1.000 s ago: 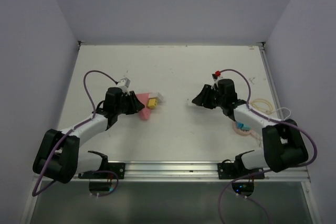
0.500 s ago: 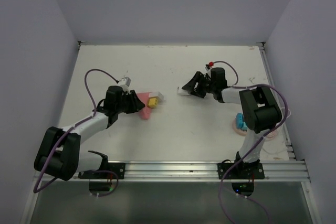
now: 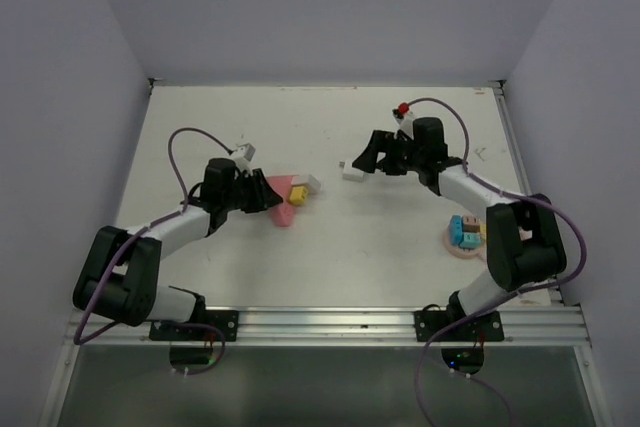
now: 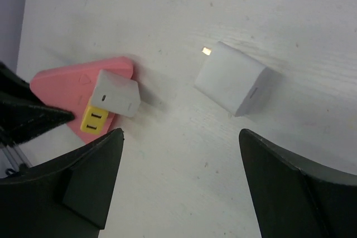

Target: Pull the plug off the socket

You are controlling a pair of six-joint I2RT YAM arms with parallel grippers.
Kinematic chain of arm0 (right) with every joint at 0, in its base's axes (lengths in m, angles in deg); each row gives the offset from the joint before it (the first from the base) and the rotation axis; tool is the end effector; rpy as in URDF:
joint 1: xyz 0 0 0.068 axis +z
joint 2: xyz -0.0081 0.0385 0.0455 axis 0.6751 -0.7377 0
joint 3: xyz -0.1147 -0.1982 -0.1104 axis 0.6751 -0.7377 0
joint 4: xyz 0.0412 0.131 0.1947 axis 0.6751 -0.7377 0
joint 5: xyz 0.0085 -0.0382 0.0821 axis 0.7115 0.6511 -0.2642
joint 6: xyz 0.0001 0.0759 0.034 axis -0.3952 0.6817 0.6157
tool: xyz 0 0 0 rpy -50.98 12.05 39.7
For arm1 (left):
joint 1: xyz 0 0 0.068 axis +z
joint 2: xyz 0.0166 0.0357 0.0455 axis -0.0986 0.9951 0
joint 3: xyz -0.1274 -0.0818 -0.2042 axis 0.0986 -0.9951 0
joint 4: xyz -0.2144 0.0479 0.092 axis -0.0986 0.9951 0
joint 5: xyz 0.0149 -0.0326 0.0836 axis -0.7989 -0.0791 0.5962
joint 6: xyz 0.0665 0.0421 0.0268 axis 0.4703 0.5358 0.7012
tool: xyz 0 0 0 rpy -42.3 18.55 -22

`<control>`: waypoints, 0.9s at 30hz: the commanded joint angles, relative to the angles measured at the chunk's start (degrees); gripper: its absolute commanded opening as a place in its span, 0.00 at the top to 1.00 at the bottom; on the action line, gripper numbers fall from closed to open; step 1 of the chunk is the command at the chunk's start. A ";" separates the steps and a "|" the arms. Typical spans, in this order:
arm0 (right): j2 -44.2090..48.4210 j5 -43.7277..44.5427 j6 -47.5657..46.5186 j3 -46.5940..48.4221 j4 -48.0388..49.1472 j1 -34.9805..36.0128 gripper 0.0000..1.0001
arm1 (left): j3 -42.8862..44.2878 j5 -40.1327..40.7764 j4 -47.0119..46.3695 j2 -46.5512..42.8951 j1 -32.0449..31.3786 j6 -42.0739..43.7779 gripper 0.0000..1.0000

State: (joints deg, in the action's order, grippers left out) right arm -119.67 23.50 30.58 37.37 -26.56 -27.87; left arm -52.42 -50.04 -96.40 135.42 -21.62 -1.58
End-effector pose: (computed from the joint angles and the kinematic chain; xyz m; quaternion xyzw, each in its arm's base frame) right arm 0.3362 0.1214 0.1883 -0.0200 0.8662 0.3513 0.3548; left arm 0.2608 -0.1016 0.1466 -0.0433 0.8865 -0.3236 0.3278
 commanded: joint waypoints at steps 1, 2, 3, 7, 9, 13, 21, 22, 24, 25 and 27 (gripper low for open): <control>5.31 -2.88 -15.75 1.28 -8.43 5.95 0.12 | 2.31 -6.24 0.40 1.39 0.15 0.37 1.00; 6.45 -0.88 -17.80 1.20 -9.42 7.46 0.12 | 2.40 -6.86 0.66 1.40 0.15 0.28 1.00; 6.81 -0.07 -19.30 0.94 -9.96 8.86 0.12 | 2.40 -7.48 1.02 1.22 0.15 0.28 1.00; 6.99 1.07 -22.47 -1.17 -7.60 12.82 0.14 | 2.93 -8.27 3.65 -0.27 0.15 1.07 1.00; 6.38 1.86 -23.53 -1.09 -7.24 13.71 0.14 | 3.01 -8.54 4.79 -1.59 0.15 1.60 1.00; 4.45 0.38 -25.73 0.84 -7.59 16.25 0.14 | 3.19 -8.97 6.81 -2.91 0.15 2.39 1.00; 1.19 3.62 -27.76 1.46 -3.47 21.00 0.19 | 4.77 -10.65 8.31 -3.00 0.15 2.30 1.00; 1.02 4.50 -27.84 1.29 -2.50 21.27 0.20 | 4.95 -10.73 8.75 -3.09 0.15 2.39 1.00; 0.84 6.34 -28.80 1.11 -2.05 21.88 0.20 | 5.39 -11.26 8.75 -3.26 0.15 2.39 1.00; 0.75 7.05 -28.98 0.85 -1.44 21.97 0.20 | 5.30 -11.35 8.75 -3.44 0.15 2.30 1.00; 0.57 8.28 -29.60 0.67 -1.09 21.97 0.20 | 5.13 -12.05 8.75 -4.31 0.15 1.78 1.00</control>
State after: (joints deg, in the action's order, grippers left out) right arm -118.86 28.24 3.52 36.91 -31.78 -6.06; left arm -49.76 -58.24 -86.63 133.91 -21.65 -0.07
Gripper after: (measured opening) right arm 0.800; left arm 0.384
